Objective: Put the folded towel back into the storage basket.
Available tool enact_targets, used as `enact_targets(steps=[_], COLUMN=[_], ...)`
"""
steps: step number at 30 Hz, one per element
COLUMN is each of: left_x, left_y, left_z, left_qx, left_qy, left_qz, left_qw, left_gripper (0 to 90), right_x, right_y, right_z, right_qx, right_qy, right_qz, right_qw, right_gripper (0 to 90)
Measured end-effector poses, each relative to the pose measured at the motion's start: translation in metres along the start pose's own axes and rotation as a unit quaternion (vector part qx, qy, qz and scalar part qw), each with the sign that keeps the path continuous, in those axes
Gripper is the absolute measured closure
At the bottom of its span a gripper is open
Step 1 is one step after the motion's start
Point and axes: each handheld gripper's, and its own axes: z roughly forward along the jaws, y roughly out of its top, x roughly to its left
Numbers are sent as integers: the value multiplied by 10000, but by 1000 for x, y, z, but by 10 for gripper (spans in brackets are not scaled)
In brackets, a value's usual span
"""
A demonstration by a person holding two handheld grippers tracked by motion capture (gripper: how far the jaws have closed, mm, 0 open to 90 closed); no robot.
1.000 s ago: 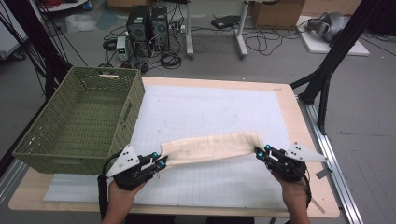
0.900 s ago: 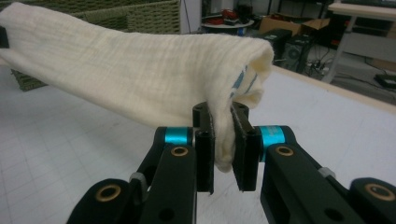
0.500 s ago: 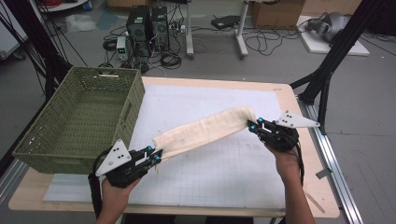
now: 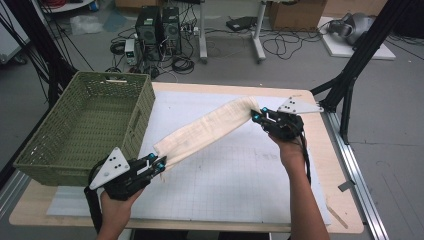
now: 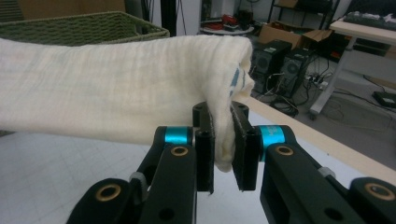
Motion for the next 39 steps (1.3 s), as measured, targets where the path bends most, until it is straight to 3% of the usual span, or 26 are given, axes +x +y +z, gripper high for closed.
enact_targets(steps=[2,11,20,25,34,39], left_x=[1,6,18,25,35,42], left_y=[1,7,10,9,8,6], left_z=[-2,-14,-30,-39,-50,-56], left_qx=[-32,-116,-284,-227,-200,-151], left_qy=[24,212,377,565,813,947], left_qz=[-15,41,-141,-109,-81,-88], left_qw=[10000,9997,9988,9981,9965,9954], left_gripper=[828,828,828,828,828,828], right_x=[0,7,18,24,33,40], right_y=[2,29,62,72,82,92], right_z=[2,43,79,98,130,153], right_qx=[-18,-20,-40,3,-23,70], right_qy=[-6,-30,88,168,380,453], right_qz=[-13,-25,-275,-402,-338,-438], right_qw=[10000,10000,9996,9991,9987,9980], right_gripper=[811,812,812,812,811,811])
